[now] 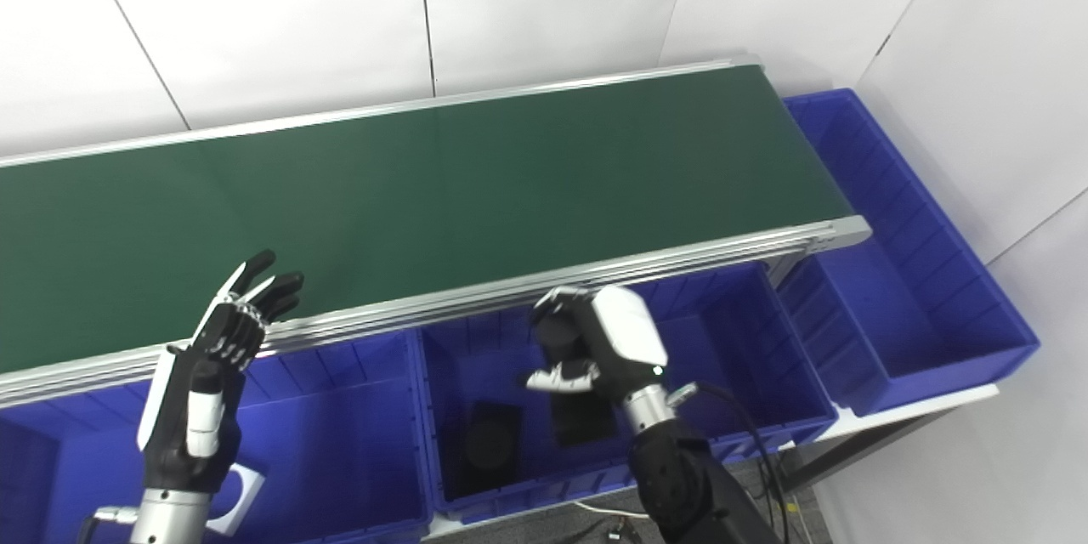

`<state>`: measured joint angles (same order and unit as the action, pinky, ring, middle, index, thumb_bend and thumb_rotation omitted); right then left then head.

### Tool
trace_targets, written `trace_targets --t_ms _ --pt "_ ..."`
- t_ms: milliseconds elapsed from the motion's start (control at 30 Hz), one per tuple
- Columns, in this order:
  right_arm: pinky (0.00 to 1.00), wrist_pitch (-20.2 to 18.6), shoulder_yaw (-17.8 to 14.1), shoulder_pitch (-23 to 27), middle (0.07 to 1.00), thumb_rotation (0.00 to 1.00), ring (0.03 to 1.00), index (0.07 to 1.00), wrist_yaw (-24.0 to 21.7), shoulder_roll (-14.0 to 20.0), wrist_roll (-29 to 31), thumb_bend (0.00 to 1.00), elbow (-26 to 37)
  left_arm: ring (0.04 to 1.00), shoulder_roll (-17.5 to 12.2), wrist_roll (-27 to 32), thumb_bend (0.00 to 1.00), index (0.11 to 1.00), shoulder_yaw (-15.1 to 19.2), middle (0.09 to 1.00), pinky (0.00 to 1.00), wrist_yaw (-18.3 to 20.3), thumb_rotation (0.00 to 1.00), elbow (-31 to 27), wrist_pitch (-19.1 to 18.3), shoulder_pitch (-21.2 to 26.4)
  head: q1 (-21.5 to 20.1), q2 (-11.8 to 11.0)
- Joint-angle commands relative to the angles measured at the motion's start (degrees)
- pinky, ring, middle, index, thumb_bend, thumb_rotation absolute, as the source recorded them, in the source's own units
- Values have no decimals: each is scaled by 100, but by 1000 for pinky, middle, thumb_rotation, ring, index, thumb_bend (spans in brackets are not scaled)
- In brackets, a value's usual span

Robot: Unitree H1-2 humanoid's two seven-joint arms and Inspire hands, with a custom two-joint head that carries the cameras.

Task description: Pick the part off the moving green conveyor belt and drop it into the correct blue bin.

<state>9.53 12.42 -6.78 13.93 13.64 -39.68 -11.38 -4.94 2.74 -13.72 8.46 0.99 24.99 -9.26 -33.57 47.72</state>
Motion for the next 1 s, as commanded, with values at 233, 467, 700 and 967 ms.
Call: trace_targets --t_ms 233,467,700,967 --pt "332 337 326 326 478 0 387 535 98 114 -54 514 -246 832 175 -232 647 896 0 814 802 12 1000 -313 172 -66 134 31" --pt "351 235 486 312 495 1 447 525 -86 299 -39 520 -278 838 210 -285 618 895 -2 818 800 28 1000 -290 185 -65 192 23" --pt "741 338 579 308 800 295 774 720 -108 384 -100 953 -249 839 191 -313 603 889 7 817 795 26 1000 -233 192 -39 237 1" --pt "791 401 615 316 800 320 782 720 23 402 -180 953 -310 847 164 -286 594 889 -1 818 814 66 1000 -199 187 -37 258 -29"
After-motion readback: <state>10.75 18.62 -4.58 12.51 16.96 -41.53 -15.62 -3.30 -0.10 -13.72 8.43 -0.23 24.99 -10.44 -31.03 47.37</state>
